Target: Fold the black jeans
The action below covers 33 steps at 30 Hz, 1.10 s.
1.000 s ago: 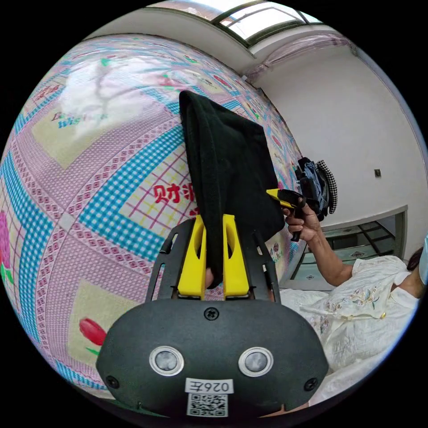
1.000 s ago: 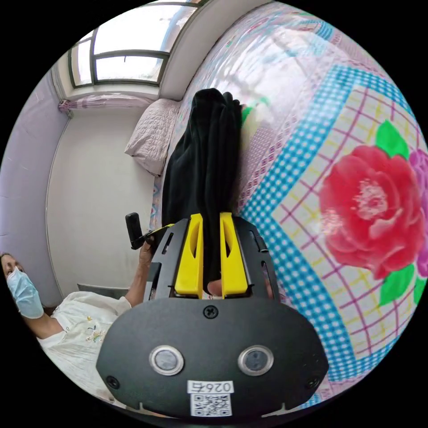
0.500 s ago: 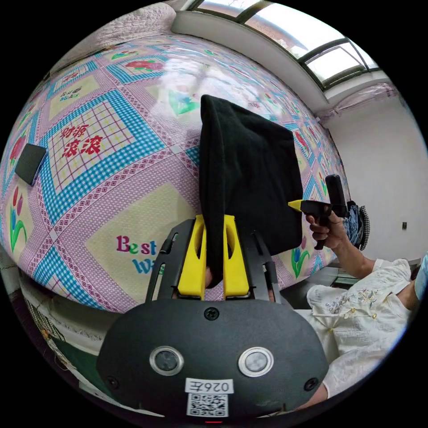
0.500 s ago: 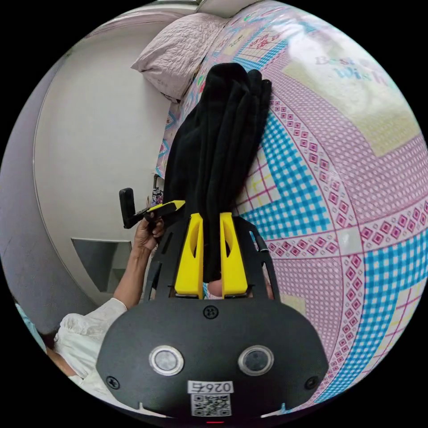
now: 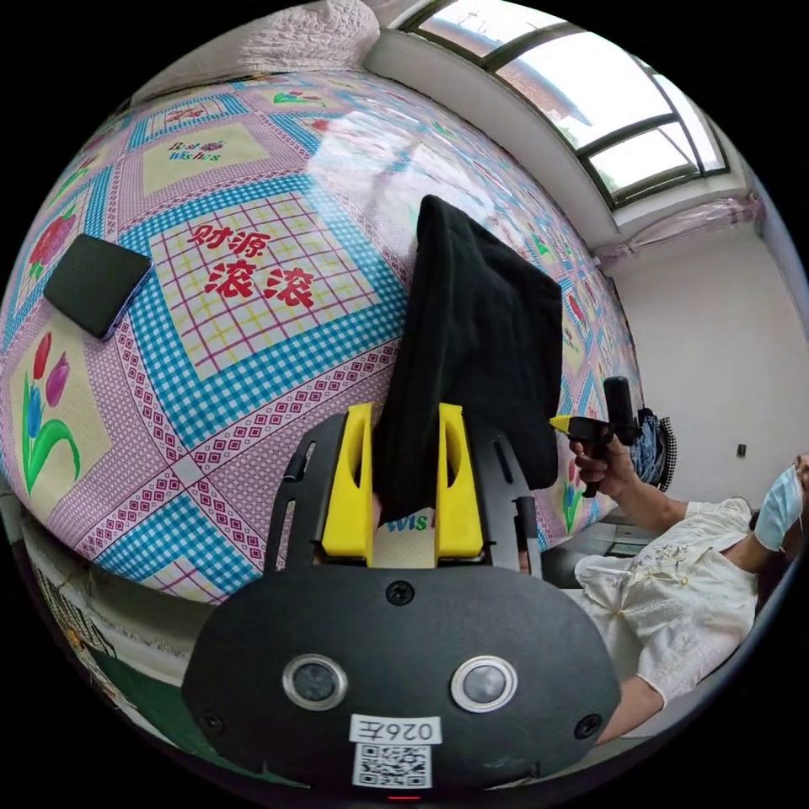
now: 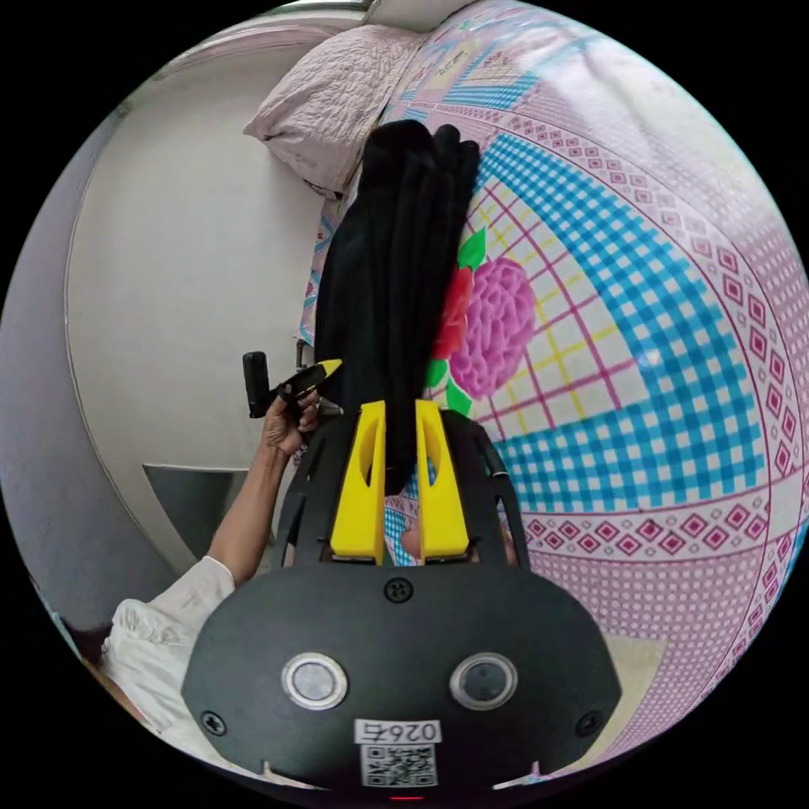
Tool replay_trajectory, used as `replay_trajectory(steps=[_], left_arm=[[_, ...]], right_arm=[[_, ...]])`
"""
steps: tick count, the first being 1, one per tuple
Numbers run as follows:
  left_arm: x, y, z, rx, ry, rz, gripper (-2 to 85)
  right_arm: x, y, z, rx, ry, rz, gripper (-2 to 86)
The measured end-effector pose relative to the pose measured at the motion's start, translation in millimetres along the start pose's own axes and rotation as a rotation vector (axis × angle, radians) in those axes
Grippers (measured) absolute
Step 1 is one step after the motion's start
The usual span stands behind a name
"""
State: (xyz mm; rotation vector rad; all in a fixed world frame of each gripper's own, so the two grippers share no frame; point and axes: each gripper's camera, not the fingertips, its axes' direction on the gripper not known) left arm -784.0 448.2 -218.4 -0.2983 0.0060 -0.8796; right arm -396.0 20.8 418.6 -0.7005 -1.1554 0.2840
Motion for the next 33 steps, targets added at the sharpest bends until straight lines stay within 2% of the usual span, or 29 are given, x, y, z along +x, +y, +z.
replay_trajectory(steps=[1, 4, 8, 11, 13, 16, 20, 25, 27, 33], left_arm=[[-7.1, 11.2, -7.4, 0.041, 0.015, -0.029, 12.4], [-14.9, 43.0, -28.1, 0.161, 0.027, -0.099, 11.6], [10.1, 75.2, -52.7, 0.292, -0.050, -0.087, 8.0], [50.5, 91.4, -66.8, 0.366, -0.116, -0.019, 4.5], [89.1, 95.5, -72.0, 0.403, -0.029, 0.105, 0.2], [144.9, 93.0, -67.6, 0.426, 0.064, 0.240, -0.7], [222.5, 83.1, -36.1, 0.354, 0.071, 0.388, -0.9], [341.6, 81.0, 64.4, 0.136, 0.331, 0.533, -1.0], [387.7, 87.6, 99.0, 0.083, 0.380, 0.575, -1.0], [556.6, 112.3, 201.6, -0.023, 0.413, 0.671, -1.0]], right_arm=[[9.2, 13.5, -0.8, -0.017, 0.020, 0.053, 0.2], [6.4, 42.0, -11.9, 0.009, 0.072, 0.025, -0.7], [-26.9, 76.1, -33.6, 0.063, 0.151, -0.111, -1.0], [-54.3, 102.0, -49.4, 0.117, 0.190, -0.196, -1.0], [-69.3, 119.6, -58.4, 0.160, 0.241, -0.222, -1.0], [-92.7, 151.2, -71.9, 0.228, 0.344, -0.260, -1.0], [-115.6, 200.3, -93.5, 0.335, 0.526, -0.281, -1.0], [-112.6, 262.4, -135.5, 0.475, 0.655, -0.211, -0.9], [-108.0, 290.0, -158.8, 0.531, 0.709, -0.184, -0.9], [-84.6, 386.6, -252.9, 0.676, 0.952, -0.125, -1.0]])
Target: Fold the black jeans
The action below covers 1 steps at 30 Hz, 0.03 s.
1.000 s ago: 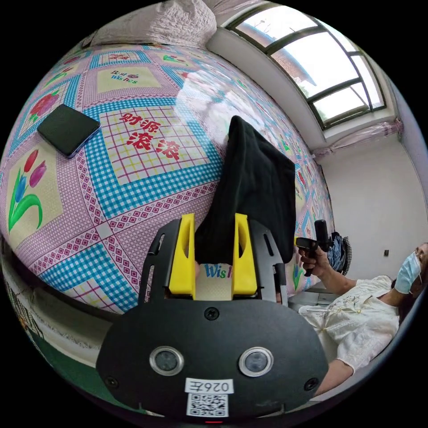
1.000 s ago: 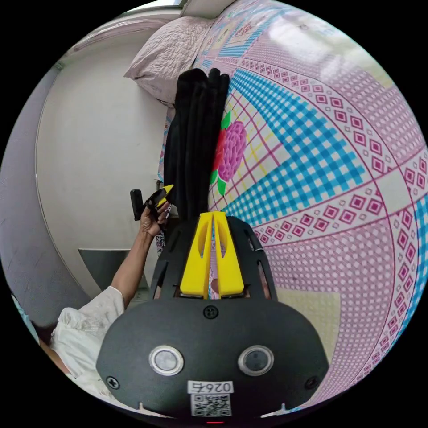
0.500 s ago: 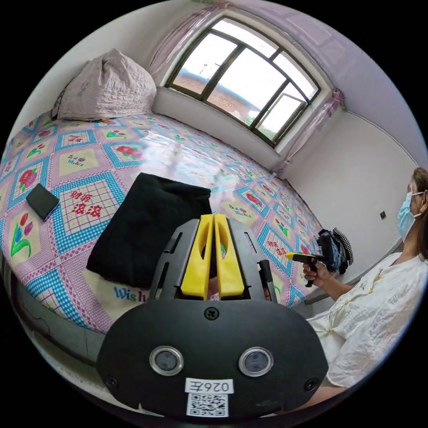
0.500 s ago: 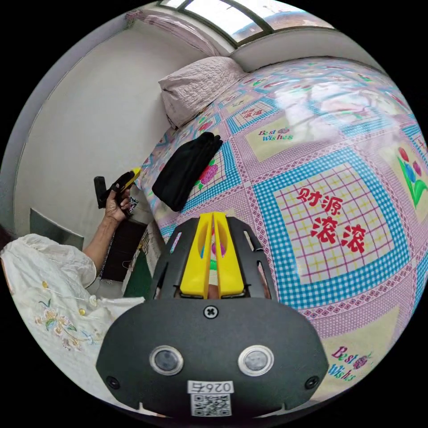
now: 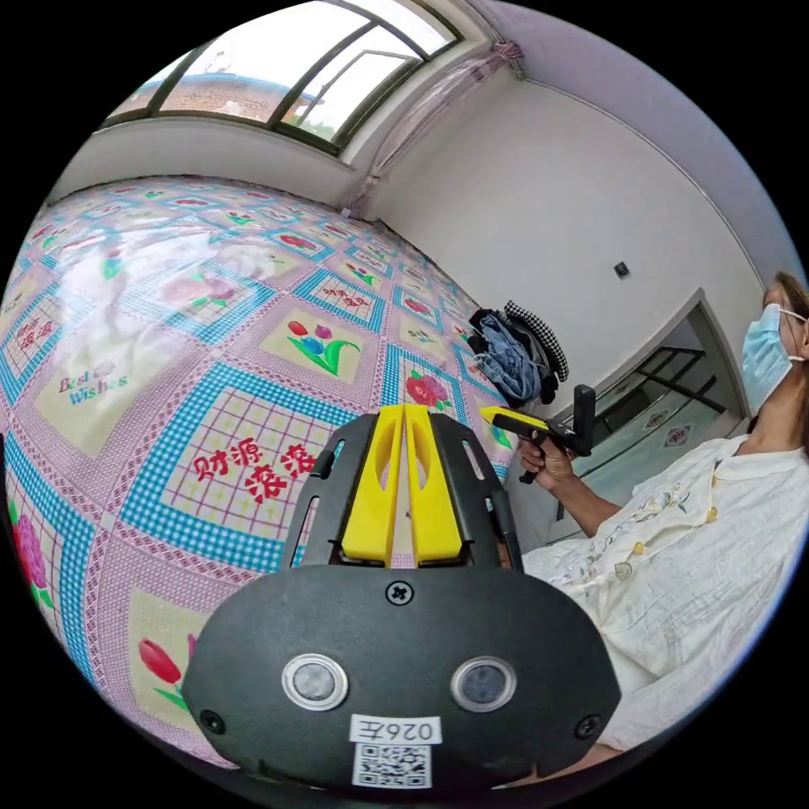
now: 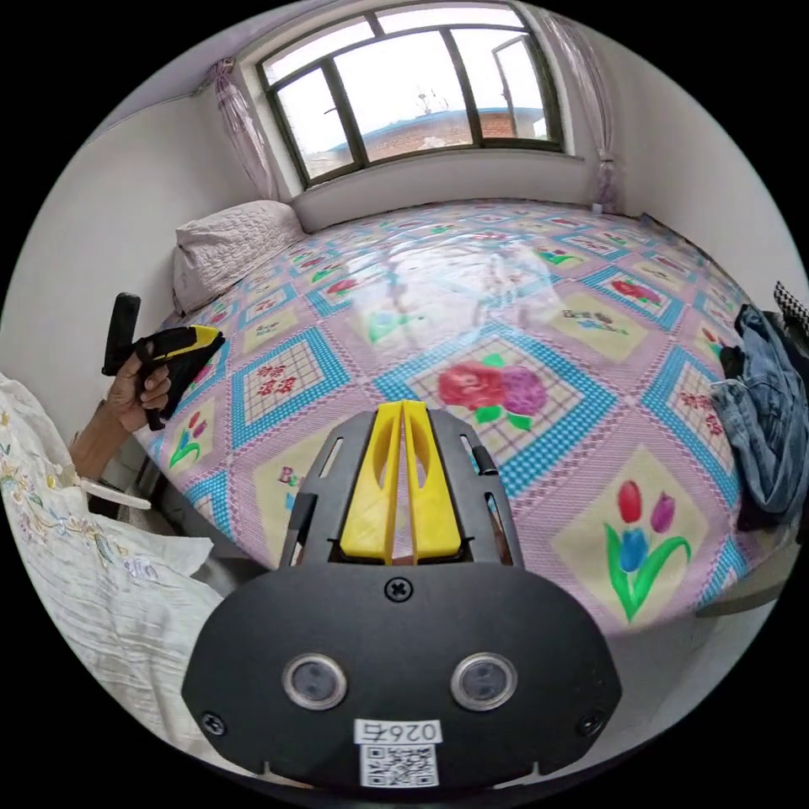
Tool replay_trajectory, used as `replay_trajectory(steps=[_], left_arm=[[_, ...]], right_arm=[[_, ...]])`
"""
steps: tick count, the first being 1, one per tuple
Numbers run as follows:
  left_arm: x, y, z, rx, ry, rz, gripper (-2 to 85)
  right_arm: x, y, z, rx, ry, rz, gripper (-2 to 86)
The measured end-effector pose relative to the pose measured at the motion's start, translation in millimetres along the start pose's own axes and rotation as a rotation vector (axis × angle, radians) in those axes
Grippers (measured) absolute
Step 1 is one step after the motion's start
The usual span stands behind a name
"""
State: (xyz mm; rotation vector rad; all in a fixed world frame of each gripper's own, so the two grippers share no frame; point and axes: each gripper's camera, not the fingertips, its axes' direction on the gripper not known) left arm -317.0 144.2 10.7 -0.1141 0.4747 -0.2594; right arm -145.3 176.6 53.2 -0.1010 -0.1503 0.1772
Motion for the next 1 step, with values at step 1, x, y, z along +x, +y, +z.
replay_trajectory(steps=[1], left_arm=[[17.6, -16.4, 30.6, -0.017, 0.036, -0.005, -1.0]], right_arm=[[22.9, 5.5, -14.1, -0.001, 0.051, 0.013, -1.0]])
